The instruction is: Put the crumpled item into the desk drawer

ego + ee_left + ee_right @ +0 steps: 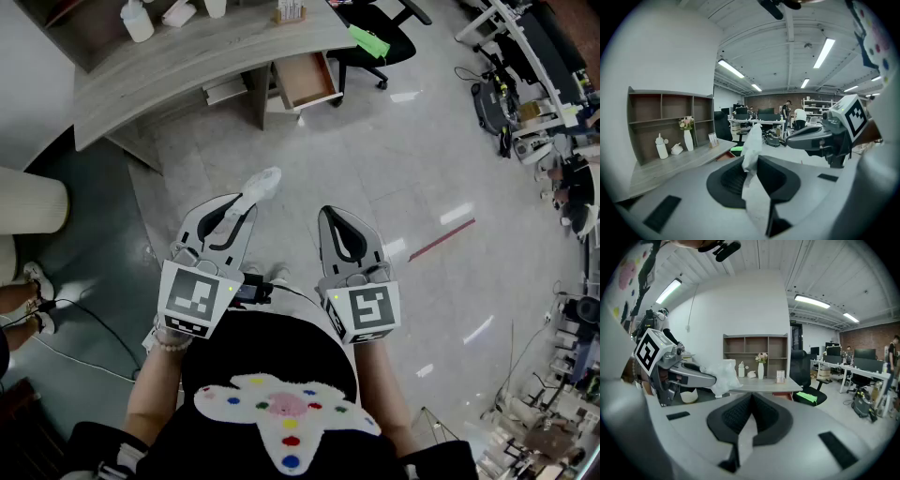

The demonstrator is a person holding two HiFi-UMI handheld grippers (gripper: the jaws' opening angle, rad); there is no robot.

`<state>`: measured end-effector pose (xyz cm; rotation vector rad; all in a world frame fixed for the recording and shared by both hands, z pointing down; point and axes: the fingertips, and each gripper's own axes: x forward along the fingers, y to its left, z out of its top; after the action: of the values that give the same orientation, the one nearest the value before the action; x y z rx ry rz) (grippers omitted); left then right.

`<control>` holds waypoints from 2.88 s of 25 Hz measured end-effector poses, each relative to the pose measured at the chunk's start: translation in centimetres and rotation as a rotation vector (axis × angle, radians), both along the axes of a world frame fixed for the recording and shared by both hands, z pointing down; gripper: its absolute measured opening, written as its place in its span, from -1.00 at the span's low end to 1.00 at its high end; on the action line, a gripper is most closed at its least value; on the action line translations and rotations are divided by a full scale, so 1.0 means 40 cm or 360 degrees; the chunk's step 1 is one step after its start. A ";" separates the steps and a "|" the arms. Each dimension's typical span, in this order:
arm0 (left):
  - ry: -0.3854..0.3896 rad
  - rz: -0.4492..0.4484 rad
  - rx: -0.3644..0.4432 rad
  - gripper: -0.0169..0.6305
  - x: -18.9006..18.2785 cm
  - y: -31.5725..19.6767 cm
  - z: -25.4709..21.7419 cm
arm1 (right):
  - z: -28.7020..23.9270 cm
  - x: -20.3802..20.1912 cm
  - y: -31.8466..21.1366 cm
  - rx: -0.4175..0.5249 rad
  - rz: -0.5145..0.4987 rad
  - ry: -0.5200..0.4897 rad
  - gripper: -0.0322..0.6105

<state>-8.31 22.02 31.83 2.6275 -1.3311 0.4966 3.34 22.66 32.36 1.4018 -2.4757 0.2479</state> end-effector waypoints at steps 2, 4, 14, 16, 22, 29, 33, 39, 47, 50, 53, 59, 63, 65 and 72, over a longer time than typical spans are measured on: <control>-0.0001 -0.0001 0.0001 -0.72 0.001 -0.003 -0.003 | -0.003 0.001 -0.003 -0.0002 0.0001 -0.0005 -0.89; -0.0003 -0.0002 0.0002 -0.72 0.002 -0.005 -0.005 | -0.003 0.002 -0.005 -0.0002 0.0001 -0.0008 -0.89; 0.0003 -0.0004 0.0011 -0.72 0.002 0.008 -0.003 | -0.005 0.004 0.003 0.0001 0.0022 -0.0034 -0.89; 0.0005 -0.0001 0.0013 -0.72 0.003 0.005 -0.002 | -0.002 0.006 0.001 -0.0008 0.0039 -0.0054 -0.89; 0.0009 0.0011 0.0020 -0.72 0.002 0.009 -0.001 | -0.016 0.008 0.000 0.0047 0.0058 -0.0066 -0.89; 0.0025 0.0027 0.0031 -0.72 -0.004 0.020 -0.022 | -0.026 0.001 0.017 0.0039 0.0081 -0.0088 -0.89; 0.0036 0.0035 0.0045 -0.72 -0.015 0.023 -0.026 | -0.018 -0.011 0.029 0.0000 0.0089 -0.0068 -0.89; 0.0037 0.0040 0.0075 -0.72 -0.039 0.029 -0.044 | -0.043 -0.033 0.025 0.0076 0.0099 -0.0074 -0.89; 0.0043 0.0060 0.0103 -0.72 -0.087 0.033 -0.055 | -0.055 -0.072 0.027 0.0101 0.0130 -0.0047 -0.89; 0.0051 0.0067 0.0116 -0.72 -0.098 0.038 -0.059 | -0.060 -0.080 0.035 0.0112 0.0142 -0.0043 -0.89; 0.0063 0.0067 0.0129 -0.72 -0.108 0.041 -0.064 | -0.071 -0.088 0.045 0.0133 0.0148 -0.0022 -0.89; 0.0086 0.0060 0.0138 -0.72 -0.115 0.047 -0.059 | -0.069 -0.082 0.056 0.0136 0.0163 0.0003 -0.89; 0.0096 0.0050 0.0145 -0.72 -0.110 0.040 -0.070 | -0.074 -0.075 0.051 0.0131 0.0163 0.0004 -0.89; 0.0102 0.0044 0.0151 -0.72 -0.102 0.032 -0.073 | -0.072 -0.068 0.043 0.0132 0.0159 -0.0005 -0.89; 0.0101 0.0005 0.0147 -0.72 -0.092 -0.041 -0.056 | -0.055 -0.056 -0.039 0.0132 0.0124 -0.0011 -0.89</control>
<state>-11.99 20.37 29.57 2.6952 -1.3624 0.3573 1.10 21.08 30.17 1.5351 -2.4657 0.1680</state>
